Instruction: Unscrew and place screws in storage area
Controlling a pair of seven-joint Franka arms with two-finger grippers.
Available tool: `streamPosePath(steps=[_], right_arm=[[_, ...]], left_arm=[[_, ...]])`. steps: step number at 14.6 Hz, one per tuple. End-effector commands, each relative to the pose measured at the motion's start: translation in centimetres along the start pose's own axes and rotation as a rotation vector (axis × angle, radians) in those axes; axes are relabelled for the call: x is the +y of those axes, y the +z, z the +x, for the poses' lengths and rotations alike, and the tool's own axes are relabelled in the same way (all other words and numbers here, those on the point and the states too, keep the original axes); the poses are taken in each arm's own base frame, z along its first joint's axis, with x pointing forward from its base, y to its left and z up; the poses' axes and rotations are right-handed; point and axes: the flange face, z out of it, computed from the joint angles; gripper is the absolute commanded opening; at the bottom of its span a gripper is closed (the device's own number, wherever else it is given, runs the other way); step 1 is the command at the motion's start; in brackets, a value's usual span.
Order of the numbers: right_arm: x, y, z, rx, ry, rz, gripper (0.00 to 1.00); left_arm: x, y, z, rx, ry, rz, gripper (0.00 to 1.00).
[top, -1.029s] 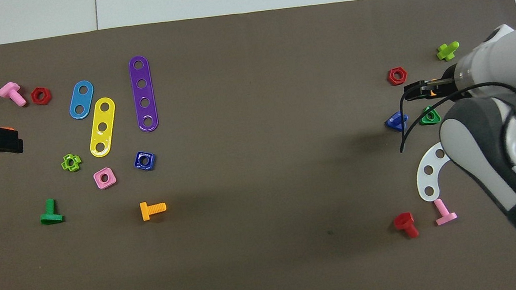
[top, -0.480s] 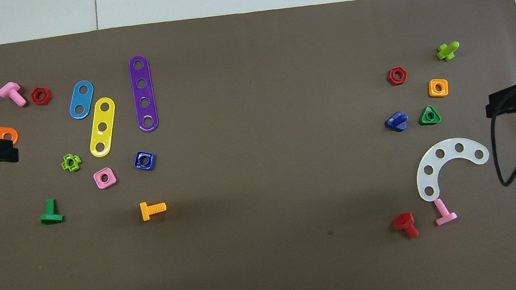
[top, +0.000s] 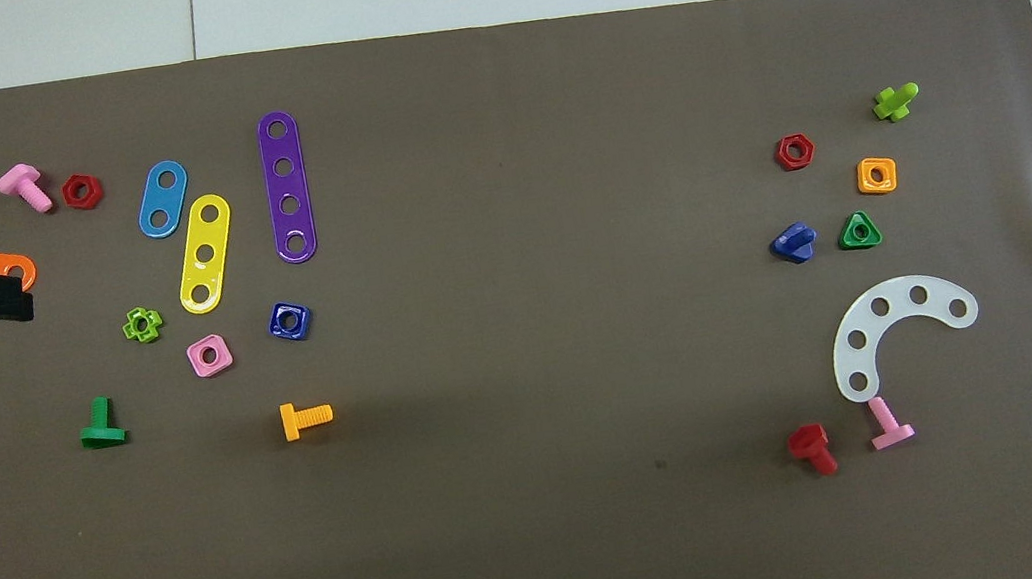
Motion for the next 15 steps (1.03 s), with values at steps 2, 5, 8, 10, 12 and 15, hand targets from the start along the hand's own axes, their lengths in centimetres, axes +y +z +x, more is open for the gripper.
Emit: streamPosePath(steps=[2,5,8,10,12,15], right_arm=[[-0.7,0.3,0.7,0.016,0.033,-0.015,1.0],[-1.9,0.3,0.5,0.023,0.013,-0.03,1.0],[-4.5,-0.2,-0.1,-0.006,-0.025,-0.049,1.0],[-4.3,-0.2,0.0,-0.01,-0.024,-0.044,1.0],[-4.6,-0.3,-0.1,-0.009,-0.022,-0.034,1.0],[-4.7,-0.4,-0.1,-0.004,-0.024,-0.031,1.0]], left_arm=[[-0.6,-0.2,-0.6,-0.002,-0.005,0.024,1.0],[-0.5,0.6,-1.4,-0.047,-0.004,0.023,1.0],[0.0,0.7,-2.0,-0.072,0.002,0.023,1.0],[0.1,0.5,-1.9,-0.061,0.005,0.024,1.0],[-0.4,0.7,-1.9,-0.067,-0.004,0.023,1.0],[-0.6,0.6,-2.0,-0.069,-0.009,0.023,1.0]])
